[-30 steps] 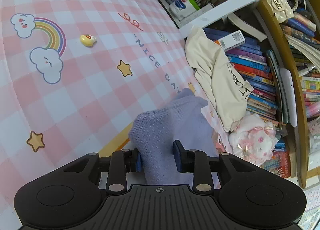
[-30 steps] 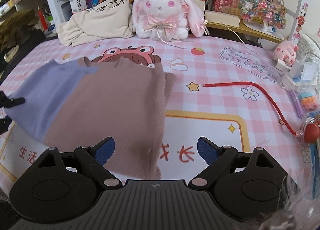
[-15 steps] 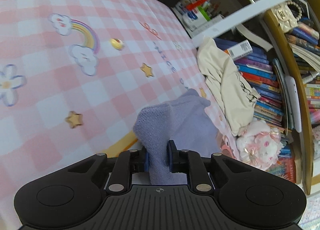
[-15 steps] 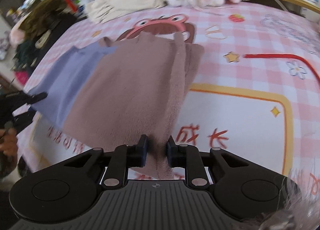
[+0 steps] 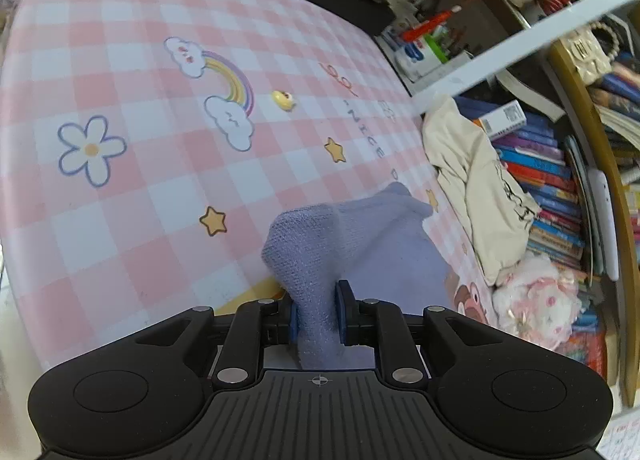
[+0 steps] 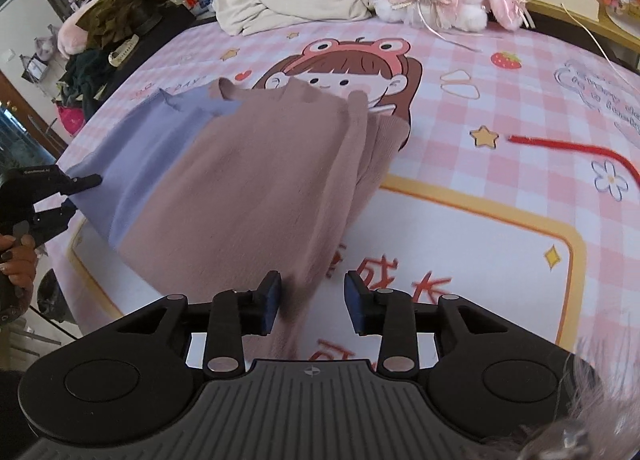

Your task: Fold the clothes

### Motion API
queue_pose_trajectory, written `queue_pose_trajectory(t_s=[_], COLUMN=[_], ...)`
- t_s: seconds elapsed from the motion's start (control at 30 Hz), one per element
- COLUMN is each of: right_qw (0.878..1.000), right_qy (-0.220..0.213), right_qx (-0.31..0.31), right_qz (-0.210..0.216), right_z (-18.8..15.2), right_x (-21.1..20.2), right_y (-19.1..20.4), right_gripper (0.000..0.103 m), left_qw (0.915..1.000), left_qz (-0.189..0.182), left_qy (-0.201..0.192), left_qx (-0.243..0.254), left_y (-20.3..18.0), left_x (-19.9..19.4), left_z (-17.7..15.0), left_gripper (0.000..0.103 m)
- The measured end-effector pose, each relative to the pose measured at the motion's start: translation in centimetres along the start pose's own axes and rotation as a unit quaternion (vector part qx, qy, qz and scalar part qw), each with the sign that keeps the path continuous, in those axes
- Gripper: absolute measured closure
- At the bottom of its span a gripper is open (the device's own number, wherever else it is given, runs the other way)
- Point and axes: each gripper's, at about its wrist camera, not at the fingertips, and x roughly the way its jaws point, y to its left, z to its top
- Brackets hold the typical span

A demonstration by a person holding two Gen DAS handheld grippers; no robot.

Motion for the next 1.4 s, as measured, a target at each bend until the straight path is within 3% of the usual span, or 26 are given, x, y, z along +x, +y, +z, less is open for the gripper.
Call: queue_pose_trajectory(t_s=[0.3, 0.4, 0.5, 0.7, 0.9, 1.0, 1.07, 1.13, 1.2, 1.27, 1.37, 1.4], right_qw=[0.999, 0.999, 0.999, 0.998, 0.997, 0.996, 0.996, 0.995, 0.994, 0.992, 0.99, 0.989], right_qy=[-0.024, -0.019, -0.015, -0.01, -0.008, -0.005, -0.003, -0.001, 0.002, 0.004, 0.008, 0.01], right_qx=[-0.041, -0.044, -0.042, -0.021, -0.004, 0.007, 0.016, 0.026, 0.036, 0.047, 0.064, 0.07], right_qz=[-0.004, 0.016, 0.026, 0.051, 0.072, 0.084, 0.092, 0.099, 0.106, 0.113, 0.124, 0.127], right_z=[2.4, 2.9, 3.0, 3.0, 2.8, 2.8, 2.8, 2.8, 2.7, 2.7, 2.7, 2.7], right_x=[1.4, 2.2, 2.7, 2.8, 2.9, 2.9, 3.0, 3.0, 3.0, 3.0, 3.1, 3.1], right_y=[-1.1, -1.4, -1.6, -2.7, -3.8, -4.3, -4.7, -5.1, -5.4, -5.8, -6.3, -6.4], right_gripper=[0.069, 0.084, 0.086, 0.087, 0.087, 0.087, 0.087, 0.087, 0.087, 0.087, 0.087, 0.086], left_qw=[0.9996, 0.9987, 0.997, 0.9908, 0.98, 0.9707, 0.9557, 0.9351, 0.9028, 0.8573, 0.8035, 0.8054], left_qz=[0.019, 0.022, -0.003, -0.065, -0.116, -0.117, -0.101, -0.087, -0.076, -0.049, -0.01, -0.01], left_qy=[-0.013, -0.021, -0.038, -0.066, -0.082, -0.085, -0.083, -0.061, -0.02, 0.011, 0.042, 0.043], left_qx=[0.016, 0.04, 0.067, 0.099, 0.14, 0.192, 0.264, 0.338, 0.423, 0.512, 0.594, 0.591], left_y=[-0.9, -1.6, -2.7, -6.9, -13.1, -16.6, -18.9, -20.8, -21.9, -22.2, -21.3, -21.2], left_x=[0.3, 0.1, -0.7, -3.4, -5.9, -6.7, -7.4, -7.1, -6.0, -4.4, -2.0, -2.0], left_z=[-0.4, -0.6, -0.9, -1.9, -4.4, -7.0, -10.0, -13.8, -18.2, -22.5, -26.9, -26.8], left_gripper=[0.086, 0.088, 0.093, 0.094, 0.094, 0.094, 0.094, 0.093, 0.093, 0.093, 0.091, 0.09])
